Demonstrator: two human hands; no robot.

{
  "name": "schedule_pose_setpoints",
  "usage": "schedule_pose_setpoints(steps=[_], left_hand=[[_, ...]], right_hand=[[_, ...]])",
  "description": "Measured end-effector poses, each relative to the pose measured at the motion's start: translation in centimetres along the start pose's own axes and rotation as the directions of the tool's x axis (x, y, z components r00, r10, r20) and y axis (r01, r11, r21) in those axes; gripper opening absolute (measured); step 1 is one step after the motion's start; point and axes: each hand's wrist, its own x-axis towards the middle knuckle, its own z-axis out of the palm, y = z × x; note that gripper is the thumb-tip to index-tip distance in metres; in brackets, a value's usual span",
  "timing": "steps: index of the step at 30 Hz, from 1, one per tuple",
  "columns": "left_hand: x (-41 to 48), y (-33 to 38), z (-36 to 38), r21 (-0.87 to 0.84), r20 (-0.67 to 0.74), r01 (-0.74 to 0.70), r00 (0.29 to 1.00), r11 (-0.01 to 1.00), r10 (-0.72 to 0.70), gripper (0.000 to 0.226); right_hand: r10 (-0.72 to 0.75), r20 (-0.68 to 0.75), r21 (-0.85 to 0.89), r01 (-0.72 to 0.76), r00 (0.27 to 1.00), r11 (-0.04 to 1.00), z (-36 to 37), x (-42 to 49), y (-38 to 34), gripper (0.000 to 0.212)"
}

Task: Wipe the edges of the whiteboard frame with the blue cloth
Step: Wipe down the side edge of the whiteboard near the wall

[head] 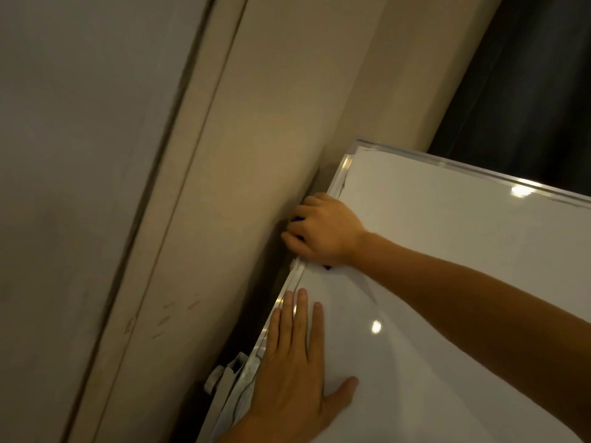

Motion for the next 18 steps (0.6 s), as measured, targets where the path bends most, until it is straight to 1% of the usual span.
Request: schedule_pose_setpoints(steps=[1, 3, 4, 5, 6, 8, 9, 11, 12, 13, 14, 16, 17, 18], left_hand=[[0.0, 0.0, 0.0, 0.001, 0.016, 0.023, 1.000, 1.000, -0.023, 0.109], [0.0, 0.0, -0.1, 0.003, 0.040, 0.048, 0.998, 0.999, -0.048, 0.113], [0.0, 0.0, -0.2, 0.008, 0.026, 0.038, 0.999, 0.999, -0.038, 0.113], [0.0, 0.0, -0.4, 0.019, 0.028, 0.013, 1.000, 1.000, -0.014, 0.111], [0.1, -0.1, -0.6, 0.013, 0.026, -0.005, 1.000, 1.000, 0.005, 0.108], [0.4, -0.2, -1.1, -0.006, -0.010, -0.001, 1.000, 1.000, 0.000, 0.106], [0.8, -0.3, -1.2, 0.004, -0.039, 0.008, 0.999, 1.000, -0.008, 0.106], [1.6, -0.1, -1.1, 0.021, -0.067, 0.019, 0.998, 1.000, -0.018, 0.106], [2.0, 0.0, -1.2, 0.021, -0.072, 0.028, 0.997, 0.999, -0.026, 0.107], [2.4, 0.2, -1.4, 0.031, -0.077, 0.039, 0.996, 0.999, -0.037, 0.108], [2.7, 0.4, -1.4, 0.044, -0.077, 0.045, 0.996, 0.998, -0.041, 0.110], [3.0, 0.4, -1.4, 0.061, -0.083, 0.059, 0.995, 0.996, -0.054, 0.112], [3.3, 0.4, -1.3, 0.070, -0.099, 0.064, 0.993, 0.995, -0.057, 0.112], [3.4, 0.3, -1.4, 0.086, -0.114, 0.071, 0.992, 0.994, -0.061, 0.108]], right_hand=[[-0.064, 0.023, 0.025, 0.064, 0.998, 0.998, 0.6, -0.1, -1.2, 0.057], [-0.259, 0.075, 0.069, 0.254, 0.963, 0.965, 1.3, -1.1, -3.0, 0.052], [-0.287, 0.093, 0.073, 0.281, 0.953, 0.957, 0.9, -1.1, -2.4, 0.048], [-0.224, 0.111, 0.056, 0.219, 0.968, 0.974, 0.4, -0.7, -0.9, 0.046], [-0.125, 0.092, 0.013, 0.124, 0.988, 0.992, -0.2, -0.4, 0.5, 0.047], [0.065, 0.014, -0.035, -0.064, 0.998, 0.997, -0.4, -0.8, 1.8, 0.051], [0.082, 0.009, -0.015, -0.082, 0.997, 0.997, -0.2, -1.3, 1.0, 0.053], [-0.040, 0.052, 0.044, 0.038, 0.998, 0.998, 0.8, -2.6, -2.0, 0.057], [-0.099, 0.047, 0.052, 0.096, 0.994, 0.994, 1.3, -3.1, -3.0, 0.059], [-0.096, 0.047, 0.039, 0.094, 0.994, 0.995, 1.3, -3.2, -2.9, 0.061], [-0.028, 0.054, 0.041, 0.026, 0.998, 0.999, 0.9, -3.1, -1.8, 0.063], [0.169, 0.083, 0.041, -0.172, 0.982, 0.984, -0.1, -3.2, 0.2, 0.066], [0.204, 0.082, 0.042, -0.208, 0.976, 0.977, -0.2, -3.7, 0.3, 0.067], [0.188, 0.066, 0.063, -0.192, 0.980, 0.979, 0.1, -4.4, -0.2, 0.067]])
